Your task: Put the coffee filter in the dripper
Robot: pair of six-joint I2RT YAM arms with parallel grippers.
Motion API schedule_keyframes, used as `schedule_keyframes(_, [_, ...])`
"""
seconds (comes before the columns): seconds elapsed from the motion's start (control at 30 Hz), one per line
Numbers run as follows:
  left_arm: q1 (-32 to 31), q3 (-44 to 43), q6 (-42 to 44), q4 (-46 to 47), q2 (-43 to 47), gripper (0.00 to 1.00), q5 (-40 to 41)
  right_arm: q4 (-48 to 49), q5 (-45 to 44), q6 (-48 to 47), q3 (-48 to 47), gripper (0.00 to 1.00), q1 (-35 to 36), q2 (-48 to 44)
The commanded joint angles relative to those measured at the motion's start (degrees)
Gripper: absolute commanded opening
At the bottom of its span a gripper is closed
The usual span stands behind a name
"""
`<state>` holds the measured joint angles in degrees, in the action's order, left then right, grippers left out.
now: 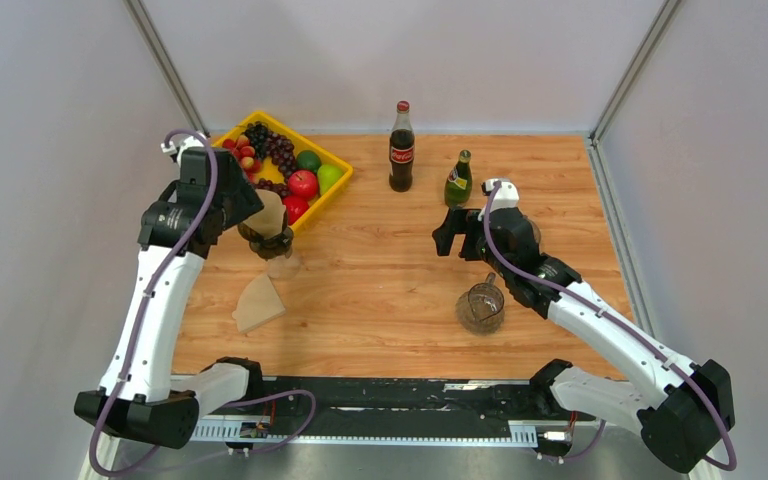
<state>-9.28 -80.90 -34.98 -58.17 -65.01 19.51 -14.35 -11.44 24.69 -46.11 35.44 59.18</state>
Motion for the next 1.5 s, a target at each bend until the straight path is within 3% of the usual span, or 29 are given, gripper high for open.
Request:
schedule_keyframes(0.0, [0.3, -4.9, 1.2, 1.3, 2.5, 0.71, -2.2, 0.9, 0.0, -0.9, -0.7, 1.0, -0.2, -0.5])
schedule_keyframes(0.27, [0.4, -8.3, 1.4, 5.4, -2.6, 0.79, -7.4, 0.9, -0.2, -0.9, -0.5, 1.0, -0.2, -0.6])
schedule_keyframes(0.33, [0.3, -8.4, 1.2, 5.3, -4.3, 0.75, -8.1, 0.9, -0.3, -0.9, -0.5, 1.0, -0.3, -0.7])
schedule_keyframes(0.47, [0.4, -7.3, 0.3, 3.4, -6.0, 0.56, -5.8, 0.9, -0.8, -1.1, -0.3, 1.0, -0.2, -1.1])
schedule_keyframes(0.53, [0.4, -5.7, 0.0, 3.2, -5.9, 0.51, -5.0, 0.8, -1.2, -1.2, -0.2, 1.0, -0.2, -1.3])
schedule_keyframes(1.0, [0.4, 2.2, -0.9, 1.9, -6.1, 0.37, -4.9, 0.6, -1.9, -1.2, 0.1, 1.0, -0.2, -0.7])
schedule_keyframes(1.47, [0.4, 1.0, 2.0, 0.1, -11.0, 0.36, -5.5, 0.5, -1.5, -1.5, 0.4, 1.0, -0.3, -0.4])
